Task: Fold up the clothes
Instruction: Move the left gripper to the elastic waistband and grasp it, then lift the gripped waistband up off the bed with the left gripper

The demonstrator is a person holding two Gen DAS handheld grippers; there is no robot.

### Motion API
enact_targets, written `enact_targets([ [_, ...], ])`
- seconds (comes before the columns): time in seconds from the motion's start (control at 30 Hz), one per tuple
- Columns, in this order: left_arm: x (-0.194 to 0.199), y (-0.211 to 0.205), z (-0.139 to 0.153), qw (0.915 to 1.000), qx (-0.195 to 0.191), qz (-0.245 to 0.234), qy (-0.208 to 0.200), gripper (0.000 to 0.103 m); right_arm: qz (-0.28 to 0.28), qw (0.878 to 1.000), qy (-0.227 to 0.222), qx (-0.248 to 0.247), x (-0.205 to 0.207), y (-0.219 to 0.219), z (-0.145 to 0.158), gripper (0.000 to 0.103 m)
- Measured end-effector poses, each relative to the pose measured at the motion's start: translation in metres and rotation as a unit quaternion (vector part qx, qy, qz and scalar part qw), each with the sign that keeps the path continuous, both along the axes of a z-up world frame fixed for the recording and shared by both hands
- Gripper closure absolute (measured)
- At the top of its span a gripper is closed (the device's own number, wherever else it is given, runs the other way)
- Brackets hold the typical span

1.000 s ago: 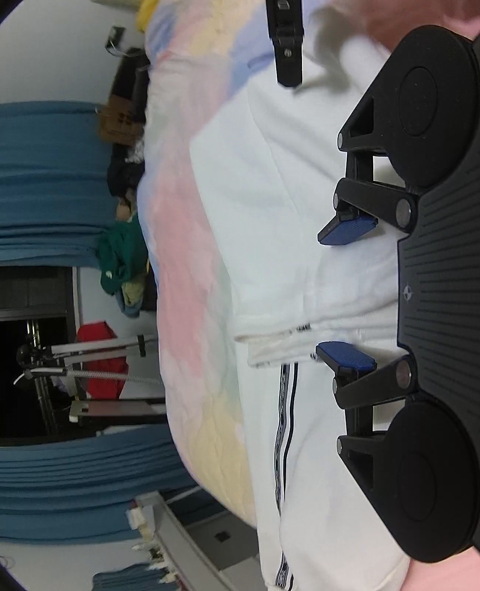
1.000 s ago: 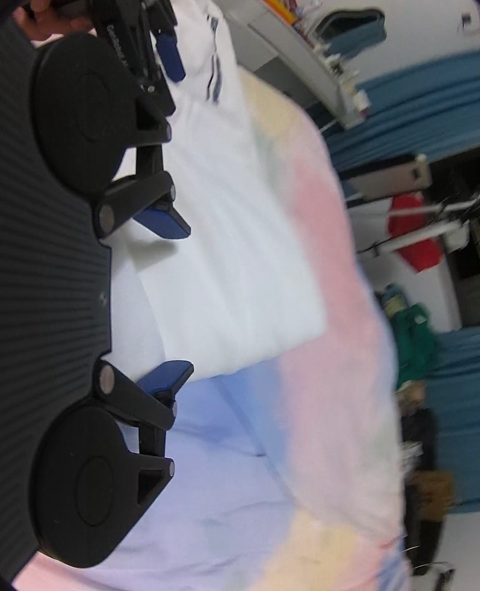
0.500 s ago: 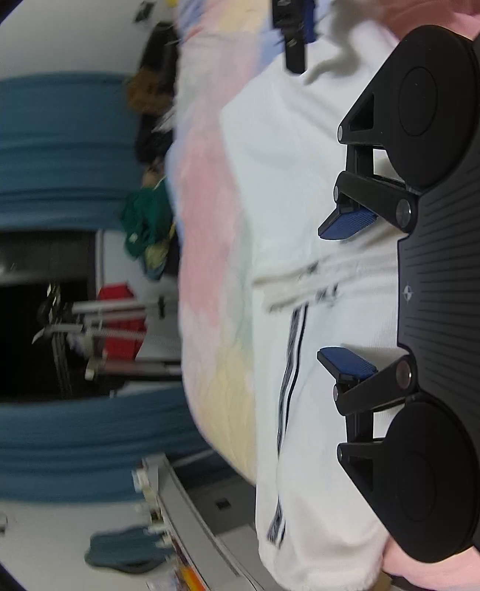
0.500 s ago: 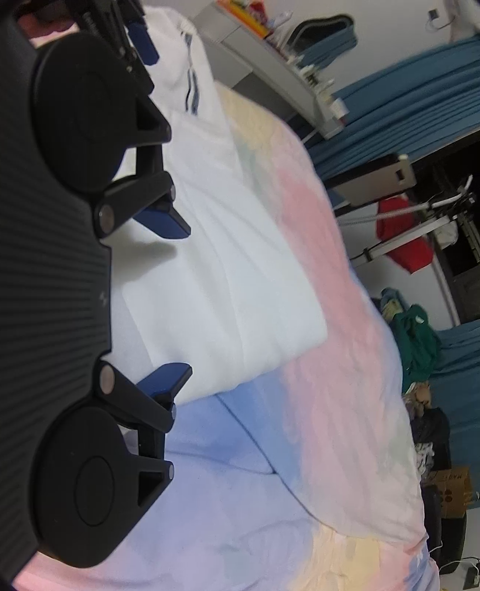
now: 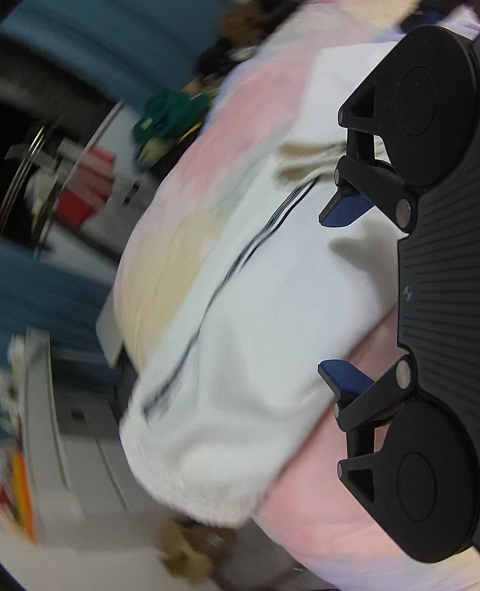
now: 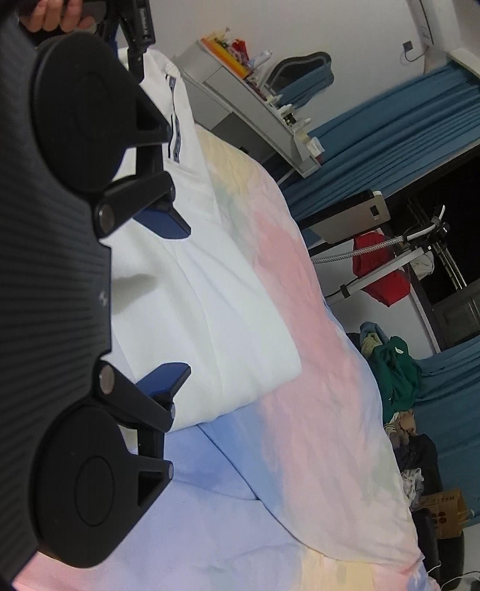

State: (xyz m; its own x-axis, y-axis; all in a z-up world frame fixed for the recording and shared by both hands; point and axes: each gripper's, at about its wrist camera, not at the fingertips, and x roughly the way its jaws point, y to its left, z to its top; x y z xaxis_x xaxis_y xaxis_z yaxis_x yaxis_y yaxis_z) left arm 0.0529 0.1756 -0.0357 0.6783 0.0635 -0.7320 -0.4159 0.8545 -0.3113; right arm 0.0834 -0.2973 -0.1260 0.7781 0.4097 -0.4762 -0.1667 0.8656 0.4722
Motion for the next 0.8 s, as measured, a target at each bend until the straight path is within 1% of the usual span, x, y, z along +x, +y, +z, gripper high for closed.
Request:
enact_targets([
  [0.1,-0.001,0.026,-0.009,0.9993,-0.025,0.026,-0.004,0.022,-0.003,1.0,0.005,-0.002,0.003,0.002,-0.001,0.027],
  [0.17,-0.002,0.042,-0.016,0.9982,-0.042,0.043,-0.005,0.024,-0.005,1.0,0.008,-0.005,0.004,0.003,-0.001,0.027],
  [0.2,-0.003,0.049,-0.019,0.9968,-0.052,0.061,-0.003,0.025,-0.005,1.0,0.01,-0.007,0.004,0.004,-0.002,0.027],
  [0.27,-0.007,0.063,-0.026,0.9919,-0.093,0.087,-0.008,0.027,-0.007,1.0,0.014,-0.011,0.005,0.005,-0.002,0.027],
  [0.33,-0.017,0.076,-0.031,0.9837,-0.135,0.117,-0.017,0.03,-0.008,1.0,0.019,-0.023,0.006,0.006,-0.003,0.027],
  [0.4,-0.036,0.082,-0.036,0.9731,-0.169,0.156,-0.017,0.027,-0.009,0.999,0.024,-0.035,0.006,0.008,-0.004,0.027],
  [0.43,-0.046,0.084,-0.038,0.9677,-0.182,0.173,-0.017,0.024,-0.01,0.999,0.026,-0.043,0.006,0.009,-0.004,0.027],
  [0.53,-0.057,0.094,-0.05,0.9584,-0.211,0.191,-0.017,0.025,-0.01,0.998,0.029,-0.061,0.006,0.014,-0.005,0.027],
  [0.63,-0.051,0.115,-0.055,0.9462,-0.242,0.212,-0.033,0.025,-0.008,0.998,0.031,-0.06,0.005,0.016,-0.004,0.028],
  [0.67,-0.048,0.122,-0.054,0.9451,-0.241,0.217,-0.045,0.025,-0.005,0.997,0.029,-0.065,0.005,0.017,-0.004,0.028],
  [0.77,-0.036,0.135,-0.049,0.9518,-0.204,0.217,-0.073,0.025,0.0,0.995,0.025,-0.096,0.004,0.024,-0.005,0.028],
  [0.8,-0.032,0.138,-0.05,0.953,-0.198,0.216,-0.078,0.025,0.0,0.994,0.021,-0.106,0.003,0.027,-0.005,0.028],
])
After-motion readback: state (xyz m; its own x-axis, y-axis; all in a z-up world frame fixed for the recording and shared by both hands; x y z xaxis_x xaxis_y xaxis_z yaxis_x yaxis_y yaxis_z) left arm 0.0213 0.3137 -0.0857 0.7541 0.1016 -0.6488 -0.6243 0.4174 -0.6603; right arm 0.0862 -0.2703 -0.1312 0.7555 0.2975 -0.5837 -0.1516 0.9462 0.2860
